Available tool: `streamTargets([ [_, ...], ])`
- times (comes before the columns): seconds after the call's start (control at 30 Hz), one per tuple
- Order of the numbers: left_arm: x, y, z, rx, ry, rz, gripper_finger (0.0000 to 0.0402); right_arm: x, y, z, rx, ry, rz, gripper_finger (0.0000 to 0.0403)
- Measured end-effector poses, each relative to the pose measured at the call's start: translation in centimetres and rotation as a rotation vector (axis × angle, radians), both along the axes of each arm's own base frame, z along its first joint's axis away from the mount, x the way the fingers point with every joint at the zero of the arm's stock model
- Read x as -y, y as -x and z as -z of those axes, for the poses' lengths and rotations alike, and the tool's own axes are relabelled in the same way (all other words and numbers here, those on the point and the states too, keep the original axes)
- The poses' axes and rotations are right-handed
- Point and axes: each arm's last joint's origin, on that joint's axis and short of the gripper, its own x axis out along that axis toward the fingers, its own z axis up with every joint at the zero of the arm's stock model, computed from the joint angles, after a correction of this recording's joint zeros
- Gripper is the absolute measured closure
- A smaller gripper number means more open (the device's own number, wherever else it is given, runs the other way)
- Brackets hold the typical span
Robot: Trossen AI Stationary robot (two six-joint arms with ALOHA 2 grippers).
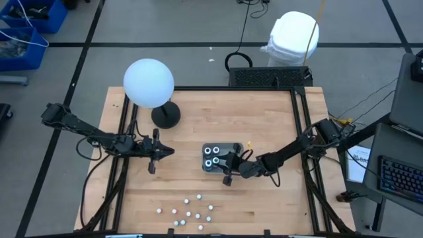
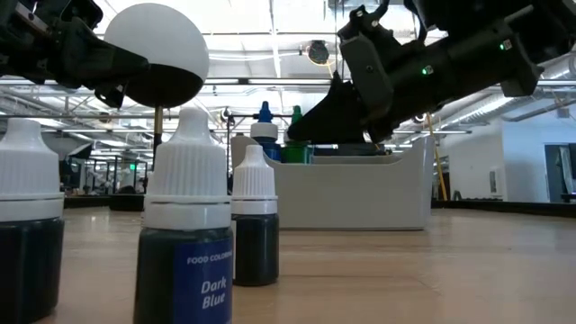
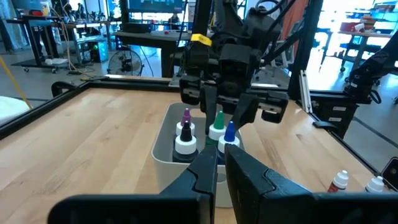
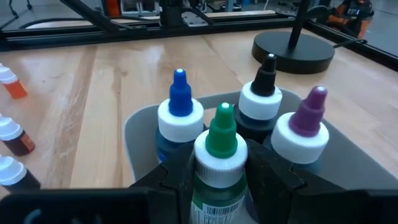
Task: Pick & Place food coloring
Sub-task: Put the large green food coloring bottle into the gray bin, then put the small orange food coloring bottle into the gray bin
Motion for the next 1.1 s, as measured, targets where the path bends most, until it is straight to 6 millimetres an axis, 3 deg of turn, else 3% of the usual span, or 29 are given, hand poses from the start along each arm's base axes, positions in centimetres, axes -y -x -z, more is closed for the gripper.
streamTargets([
  [0.3,0.0,0.0,0.0,0.001,0.001,0.000,0.0364,0.0,0.0,0.1,-0.011,0.003,0.000,0.0285],
  [0.77,0.0,0.0,0.0,-0.005,-0.001,0.000,0.0364,0.0,0.0,0.1,-0.009,0.012,-0.013,0.0201],
  [1.1,0.0,0.0,0.1,-0.006,-0.002,0.000,0.0364,0.0,0.4,-3.0,0.058,0.034,-0.085,0.0181],
])
